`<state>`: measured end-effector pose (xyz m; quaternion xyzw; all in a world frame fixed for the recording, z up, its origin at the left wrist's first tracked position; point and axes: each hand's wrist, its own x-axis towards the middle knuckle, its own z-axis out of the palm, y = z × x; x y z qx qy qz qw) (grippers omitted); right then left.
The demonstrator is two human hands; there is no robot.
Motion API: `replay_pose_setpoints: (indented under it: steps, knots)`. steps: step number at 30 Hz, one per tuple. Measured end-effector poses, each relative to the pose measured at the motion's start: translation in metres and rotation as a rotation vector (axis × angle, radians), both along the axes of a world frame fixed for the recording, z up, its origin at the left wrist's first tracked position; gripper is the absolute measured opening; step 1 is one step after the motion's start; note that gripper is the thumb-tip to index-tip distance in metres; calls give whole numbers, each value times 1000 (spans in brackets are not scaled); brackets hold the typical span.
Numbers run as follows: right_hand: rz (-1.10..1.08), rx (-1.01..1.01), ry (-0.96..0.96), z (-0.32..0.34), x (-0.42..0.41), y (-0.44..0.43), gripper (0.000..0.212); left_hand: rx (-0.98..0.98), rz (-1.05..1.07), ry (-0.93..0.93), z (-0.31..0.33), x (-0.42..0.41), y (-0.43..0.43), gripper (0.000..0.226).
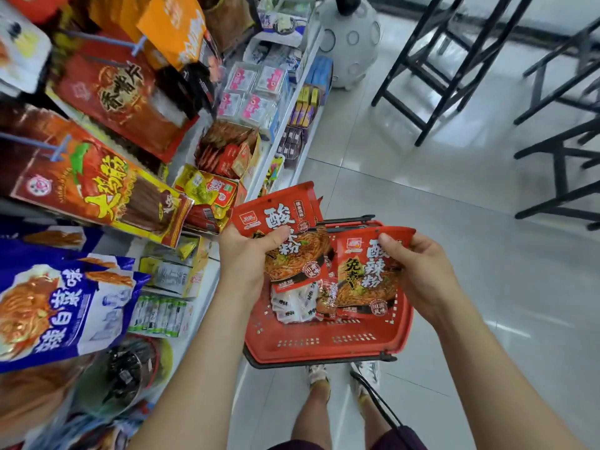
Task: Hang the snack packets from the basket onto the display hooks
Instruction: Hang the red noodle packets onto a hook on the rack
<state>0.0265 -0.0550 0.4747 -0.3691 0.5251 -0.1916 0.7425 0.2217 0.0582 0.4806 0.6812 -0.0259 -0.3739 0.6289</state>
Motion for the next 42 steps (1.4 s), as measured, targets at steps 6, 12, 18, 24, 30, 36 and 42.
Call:
replay_pose_setpoints:
  steps: [6,12,18,24,30,36,42]
  knots:
    - [316,41,-252,42,6,-27,73,-147,-93,129,42,-3,9,51]
    - [493,-149,-264,109,29,-33,30,-265,-58,166,98,-23,10,47]
    - [312,-169,-376,164,24,-22,26,-411,76,134,161,-46,12,41]
    - [210,-11,-543,214,25,-9,22,-495,291,118,212,-73,19,38]
    - [345,50,-650,248,24,7,14,-562,495,239,246,-96,27,69]
    - [305,-226,-558,281,36,16,8,-560,617,169,282,-97,54,46]
    - [342,-962,-320,305,46,31,23,-395,772,-240,332,-87,118,47]
